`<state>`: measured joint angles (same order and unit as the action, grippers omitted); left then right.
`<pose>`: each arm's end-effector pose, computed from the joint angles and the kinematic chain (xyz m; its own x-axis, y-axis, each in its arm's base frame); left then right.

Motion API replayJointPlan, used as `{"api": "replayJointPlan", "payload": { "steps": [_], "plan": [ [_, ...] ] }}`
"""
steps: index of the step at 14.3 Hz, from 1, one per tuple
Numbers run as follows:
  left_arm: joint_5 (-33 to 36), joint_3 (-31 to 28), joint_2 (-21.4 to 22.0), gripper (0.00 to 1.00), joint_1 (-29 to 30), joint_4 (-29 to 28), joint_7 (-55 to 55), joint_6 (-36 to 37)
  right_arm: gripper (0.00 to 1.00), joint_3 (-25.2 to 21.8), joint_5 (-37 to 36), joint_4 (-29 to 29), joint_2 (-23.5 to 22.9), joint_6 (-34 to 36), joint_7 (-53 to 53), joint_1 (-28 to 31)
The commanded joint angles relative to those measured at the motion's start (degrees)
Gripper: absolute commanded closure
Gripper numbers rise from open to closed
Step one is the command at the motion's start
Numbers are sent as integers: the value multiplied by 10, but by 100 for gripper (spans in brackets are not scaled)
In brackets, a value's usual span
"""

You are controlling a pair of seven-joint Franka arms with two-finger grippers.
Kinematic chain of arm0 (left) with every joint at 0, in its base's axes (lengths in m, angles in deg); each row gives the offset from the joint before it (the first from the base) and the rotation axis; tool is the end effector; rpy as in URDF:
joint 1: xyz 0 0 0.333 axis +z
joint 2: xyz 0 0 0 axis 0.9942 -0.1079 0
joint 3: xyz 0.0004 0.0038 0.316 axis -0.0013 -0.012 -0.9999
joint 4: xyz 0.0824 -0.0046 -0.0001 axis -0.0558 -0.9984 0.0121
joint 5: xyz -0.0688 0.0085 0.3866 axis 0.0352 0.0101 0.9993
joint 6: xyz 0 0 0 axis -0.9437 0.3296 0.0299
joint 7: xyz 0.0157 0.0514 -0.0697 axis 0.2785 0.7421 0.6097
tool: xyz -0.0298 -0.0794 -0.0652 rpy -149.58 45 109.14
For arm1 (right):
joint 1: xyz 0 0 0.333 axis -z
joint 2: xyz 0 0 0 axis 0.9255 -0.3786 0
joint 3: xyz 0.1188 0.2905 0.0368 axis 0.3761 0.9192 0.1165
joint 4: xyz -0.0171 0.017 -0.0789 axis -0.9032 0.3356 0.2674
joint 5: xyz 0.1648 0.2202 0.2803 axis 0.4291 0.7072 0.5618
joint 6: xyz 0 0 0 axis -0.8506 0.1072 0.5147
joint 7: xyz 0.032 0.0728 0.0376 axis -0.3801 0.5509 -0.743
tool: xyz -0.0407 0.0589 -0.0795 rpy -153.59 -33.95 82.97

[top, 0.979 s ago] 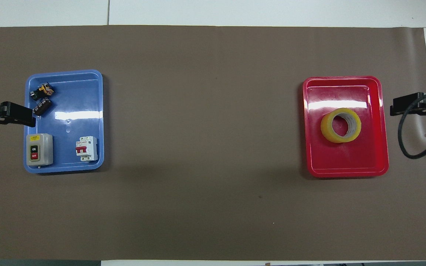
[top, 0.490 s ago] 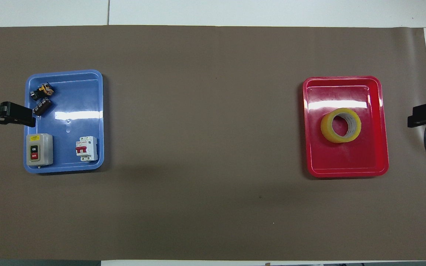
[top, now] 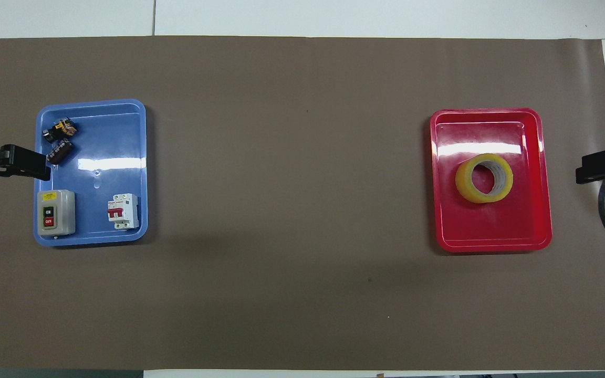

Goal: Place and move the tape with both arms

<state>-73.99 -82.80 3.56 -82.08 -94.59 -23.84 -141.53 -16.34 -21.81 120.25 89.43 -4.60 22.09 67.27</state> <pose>0.5362 -0.0241 0.5985 0.9979 -0.0280 -0.0583 -0.0283 -0.9996 -0.0042 0.5089 -0.0069 0.6593 0.9946 -0.1001 -0.0281 -0.0989 -0.9943 0.0394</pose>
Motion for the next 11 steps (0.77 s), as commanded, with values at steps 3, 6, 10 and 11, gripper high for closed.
{"api": "replayJointPlan", "payload": {
  "steps": [3, 6, 10, 11],
  "plan": [
    [-10, -3, 15, 0, 0, -16, -7, -5, 0, 12, -19, 3, 3, -1, -16, -3],
    [-10, -3, 15, 0, 0, -16, -7, -5, 0, 12, -11, 4, 4, -1, -17, 0],
    [-10, -3, 15, 0, 0, -16, -7, -4, 0, 11, -12, -121, -81, 82, -18, 6],
    [-10, -3, 15, 0, 0, -16, -7, -5, 0, 10, -3, -114, -81, 63, -17, 5]
  ]
}}
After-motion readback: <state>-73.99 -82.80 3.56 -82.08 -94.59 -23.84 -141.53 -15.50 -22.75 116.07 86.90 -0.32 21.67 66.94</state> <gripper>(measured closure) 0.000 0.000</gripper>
